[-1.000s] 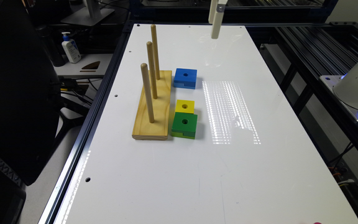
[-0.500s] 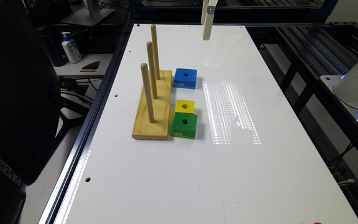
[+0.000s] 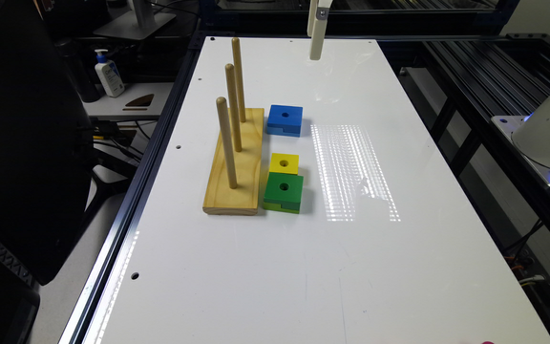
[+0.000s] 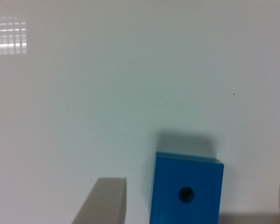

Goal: Pick up blue block.

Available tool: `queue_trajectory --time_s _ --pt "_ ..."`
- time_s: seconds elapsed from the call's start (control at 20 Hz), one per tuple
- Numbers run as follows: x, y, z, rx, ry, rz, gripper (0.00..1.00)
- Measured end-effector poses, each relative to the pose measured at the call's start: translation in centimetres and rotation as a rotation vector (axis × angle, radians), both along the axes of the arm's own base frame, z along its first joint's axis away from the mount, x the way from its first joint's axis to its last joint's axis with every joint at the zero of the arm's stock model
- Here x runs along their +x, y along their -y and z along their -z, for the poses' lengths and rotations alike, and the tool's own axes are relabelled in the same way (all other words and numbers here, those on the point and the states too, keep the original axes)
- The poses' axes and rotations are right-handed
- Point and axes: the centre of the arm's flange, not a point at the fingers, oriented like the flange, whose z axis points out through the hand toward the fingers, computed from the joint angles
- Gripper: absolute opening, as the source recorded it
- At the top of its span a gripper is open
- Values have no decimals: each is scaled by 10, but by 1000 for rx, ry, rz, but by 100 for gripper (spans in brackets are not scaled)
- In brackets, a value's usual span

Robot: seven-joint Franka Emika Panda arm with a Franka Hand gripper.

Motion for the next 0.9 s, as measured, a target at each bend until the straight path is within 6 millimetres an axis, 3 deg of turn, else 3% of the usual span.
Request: queue_trajectory --time_s 0.55,0.9 --pt "12 1 3 0 -1 -3 100" --pt "18 1 20 3 -15 -4 100"
